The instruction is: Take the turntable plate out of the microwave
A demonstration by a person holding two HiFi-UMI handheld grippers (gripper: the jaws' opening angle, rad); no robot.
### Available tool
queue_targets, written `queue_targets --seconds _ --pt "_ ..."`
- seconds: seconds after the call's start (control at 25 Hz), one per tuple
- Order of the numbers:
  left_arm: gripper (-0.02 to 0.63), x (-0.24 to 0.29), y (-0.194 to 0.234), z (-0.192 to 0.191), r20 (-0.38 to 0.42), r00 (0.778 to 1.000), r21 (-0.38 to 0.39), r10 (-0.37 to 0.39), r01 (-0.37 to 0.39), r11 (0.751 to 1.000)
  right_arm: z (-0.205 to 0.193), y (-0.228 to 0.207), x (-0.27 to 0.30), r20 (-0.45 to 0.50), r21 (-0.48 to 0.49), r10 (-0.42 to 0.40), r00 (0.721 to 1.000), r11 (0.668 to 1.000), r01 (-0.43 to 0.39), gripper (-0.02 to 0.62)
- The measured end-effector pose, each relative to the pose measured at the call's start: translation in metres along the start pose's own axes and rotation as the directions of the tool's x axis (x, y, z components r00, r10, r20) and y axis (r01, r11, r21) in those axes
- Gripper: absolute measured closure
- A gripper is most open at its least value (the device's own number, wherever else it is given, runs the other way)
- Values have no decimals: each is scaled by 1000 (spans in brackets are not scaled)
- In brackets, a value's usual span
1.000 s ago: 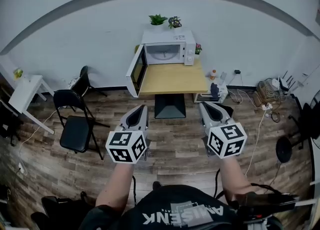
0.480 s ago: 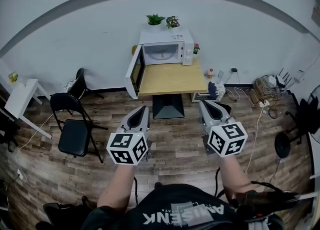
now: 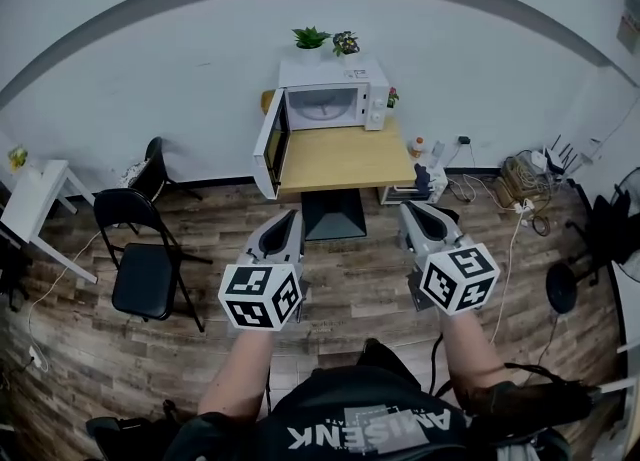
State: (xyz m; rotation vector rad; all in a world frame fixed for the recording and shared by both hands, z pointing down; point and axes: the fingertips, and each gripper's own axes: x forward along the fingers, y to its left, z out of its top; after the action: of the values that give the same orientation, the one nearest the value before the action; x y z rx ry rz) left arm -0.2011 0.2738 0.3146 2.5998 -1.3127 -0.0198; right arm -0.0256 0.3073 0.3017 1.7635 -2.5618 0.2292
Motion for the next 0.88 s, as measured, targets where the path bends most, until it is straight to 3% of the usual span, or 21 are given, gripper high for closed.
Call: queue_targets --seconds 0.32,0.52,0.88 --pt "604 29 25 10 0 998 5 68 -68 998 9 -29 48 17 26 27 999 999 -28 591" --pt "604 65 44 19 -4 994 16 110 -109 994 15 -52 97 13 17 94 995 995 -94 591" --pt "604 159 63 46 51 979 -14 195 -195 981 43 -134 174 22 1 145 989 989 -145 591"
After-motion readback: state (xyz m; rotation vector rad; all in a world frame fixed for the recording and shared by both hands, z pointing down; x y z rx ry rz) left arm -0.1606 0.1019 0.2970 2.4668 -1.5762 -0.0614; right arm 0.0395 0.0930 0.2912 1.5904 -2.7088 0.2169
